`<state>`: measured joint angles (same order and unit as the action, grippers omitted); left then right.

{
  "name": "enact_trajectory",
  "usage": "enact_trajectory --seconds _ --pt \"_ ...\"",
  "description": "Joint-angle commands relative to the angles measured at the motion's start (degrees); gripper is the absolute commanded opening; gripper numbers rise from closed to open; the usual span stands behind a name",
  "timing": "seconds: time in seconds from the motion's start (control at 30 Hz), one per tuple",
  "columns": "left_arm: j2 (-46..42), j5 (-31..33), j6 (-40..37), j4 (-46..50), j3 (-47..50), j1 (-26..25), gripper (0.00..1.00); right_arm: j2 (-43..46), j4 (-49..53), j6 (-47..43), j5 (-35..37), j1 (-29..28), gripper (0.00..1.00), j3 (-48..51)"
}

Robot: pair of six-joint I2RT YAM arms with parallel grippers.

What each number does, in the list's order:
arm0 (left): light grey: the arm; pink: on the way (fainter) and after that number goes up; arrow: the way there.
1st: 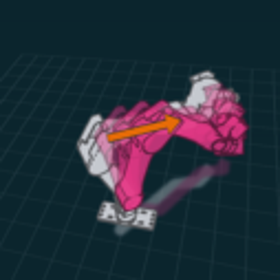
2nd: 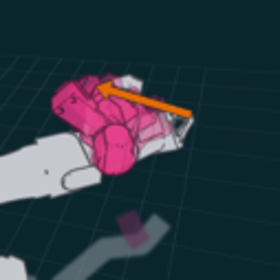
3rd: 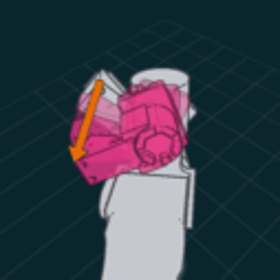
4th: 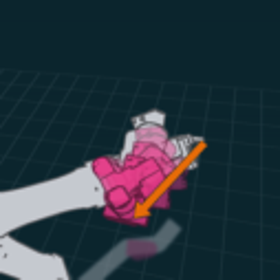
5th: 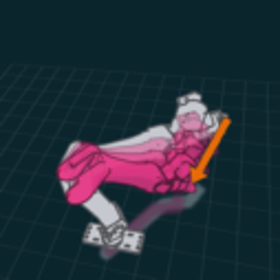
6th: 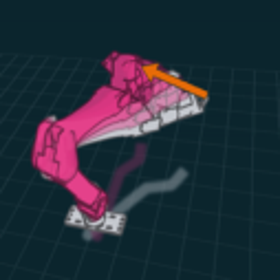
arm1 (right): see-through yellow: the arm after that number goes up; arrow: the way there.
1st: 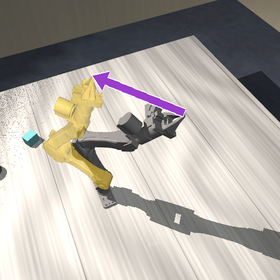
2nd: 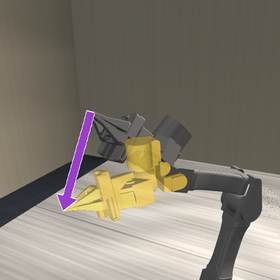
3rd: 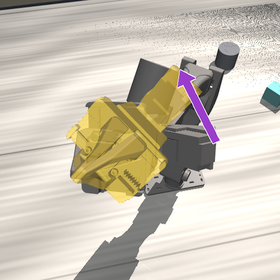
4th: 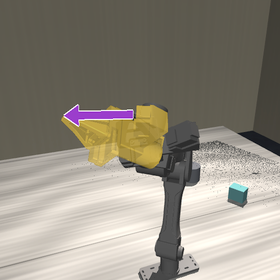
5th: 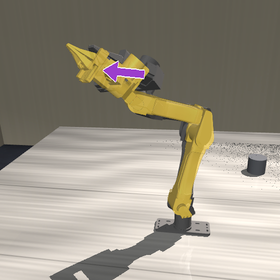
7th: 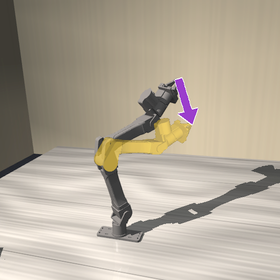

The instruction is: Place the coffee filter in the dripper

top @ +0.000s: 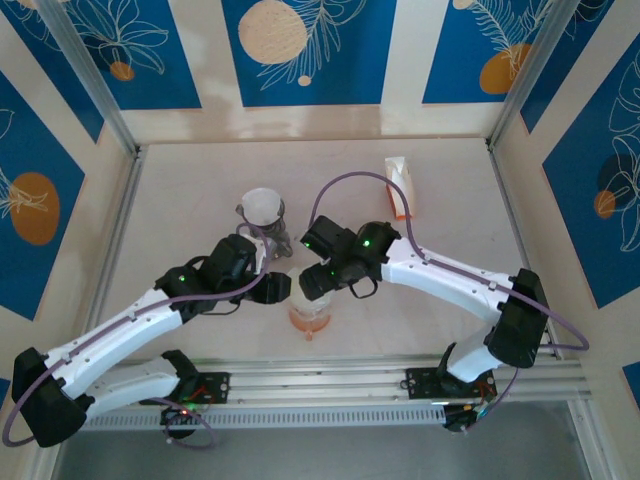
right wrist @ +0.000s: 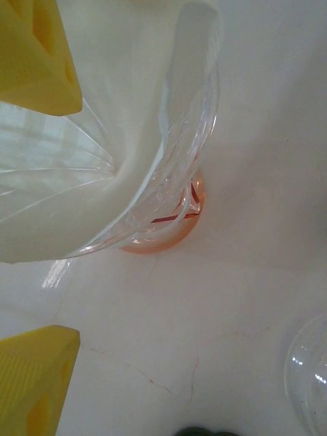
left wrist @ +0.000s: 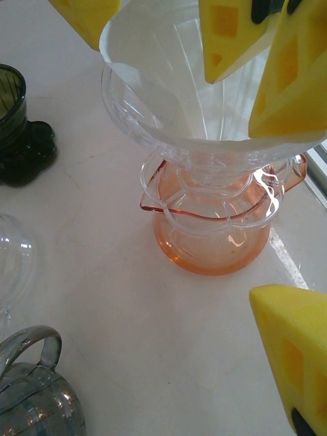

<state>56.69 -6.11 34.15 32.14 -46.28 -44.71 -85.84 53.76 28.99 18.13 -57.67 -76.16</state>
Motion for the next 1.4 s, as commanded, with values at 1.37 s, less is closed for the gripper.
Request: enact_trajectory --seconds 1.37 --pt "-4.2 -4.0 1.2 -4.5 2.4 1.5 0.83 -10.5 -0.3 -1.3 5.7 -1.1 0.81 2.4"
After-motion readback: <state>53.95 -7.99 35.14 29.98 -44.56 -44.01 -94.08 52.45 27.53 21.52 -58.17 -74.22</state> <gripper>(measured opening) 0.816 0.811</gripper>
